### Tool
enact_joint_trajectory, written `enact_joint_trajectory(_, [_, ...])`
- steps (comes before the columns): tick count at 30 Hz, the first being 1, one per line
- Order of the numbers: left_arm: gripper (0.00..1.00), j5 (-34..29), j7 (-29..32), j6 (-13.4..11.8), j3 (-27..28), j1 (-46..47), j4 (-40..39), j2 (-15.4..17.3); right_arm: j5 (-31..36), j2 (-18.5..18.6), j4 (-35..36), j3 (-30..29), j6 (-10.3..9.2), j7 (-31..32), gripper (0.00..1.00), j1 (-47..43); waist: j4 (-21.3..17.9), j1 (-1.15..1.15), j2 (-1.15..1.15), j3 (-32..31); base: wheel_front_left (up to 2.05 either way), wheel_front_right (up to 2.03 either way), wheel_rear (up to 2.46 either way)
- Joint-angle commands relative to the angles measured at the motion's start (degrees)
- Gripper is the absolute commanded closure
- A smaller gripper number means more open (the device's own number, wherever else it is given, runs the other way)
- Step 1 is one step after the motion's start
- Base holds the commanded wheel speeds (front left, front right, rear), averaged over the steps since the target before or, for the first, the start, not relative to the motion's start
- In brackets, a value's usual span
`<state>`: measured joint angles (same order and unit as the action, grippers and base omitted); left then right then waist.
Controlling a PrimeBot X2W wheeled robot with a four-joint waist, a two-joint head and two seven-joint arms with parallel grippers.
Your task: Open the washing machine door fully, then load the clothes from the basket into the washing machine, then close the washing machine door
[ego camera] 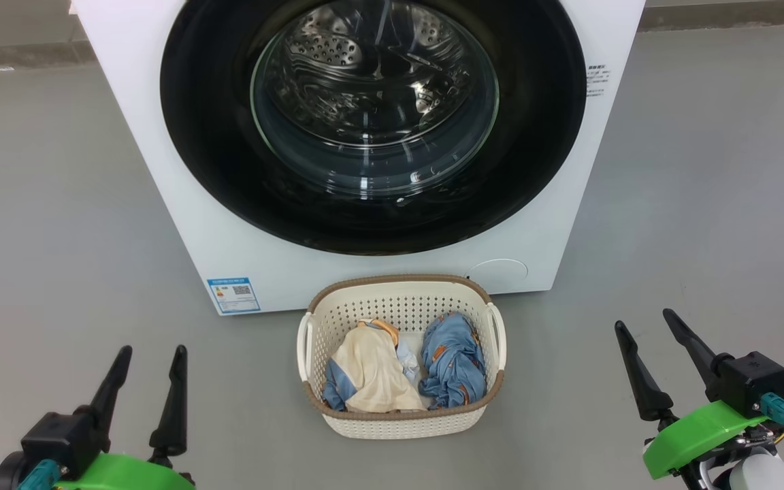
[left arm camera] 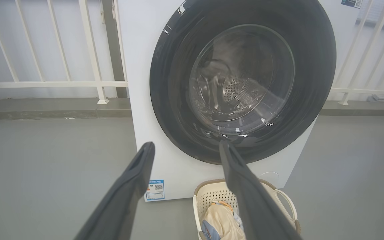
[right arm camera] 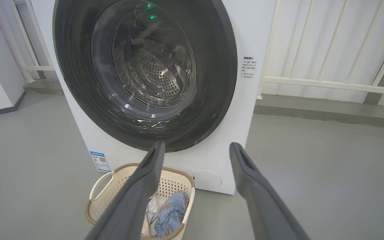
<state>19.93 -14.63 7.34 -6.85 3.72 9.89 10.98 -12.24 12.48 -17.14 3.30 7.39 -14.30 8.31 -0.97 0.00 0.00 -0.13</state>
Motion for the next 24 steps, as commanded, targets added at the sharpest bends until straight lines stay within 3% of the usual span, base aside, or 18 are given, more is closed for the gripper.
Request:
enact_joint_trajectory(1, [0.00,-0.12,-0.37,0.14,2.07,1.95,-1.38,1.44,0.96,0.76,1.28,1.40,0.10,-0.70,0.00,1.91,0.02,0.00,0.00,0.01,0.00,0.00,0.00])
enact_joint_trajectory(24, [0.00,1.33,-0.37,0.14,3.32,2.99,-2.52,1.78,0.72,0.68,1.66,0.57,0.10,-0.70,0.00,2.66,0.19,0.00,0.00,0.95,0.00,0.00,0.00])
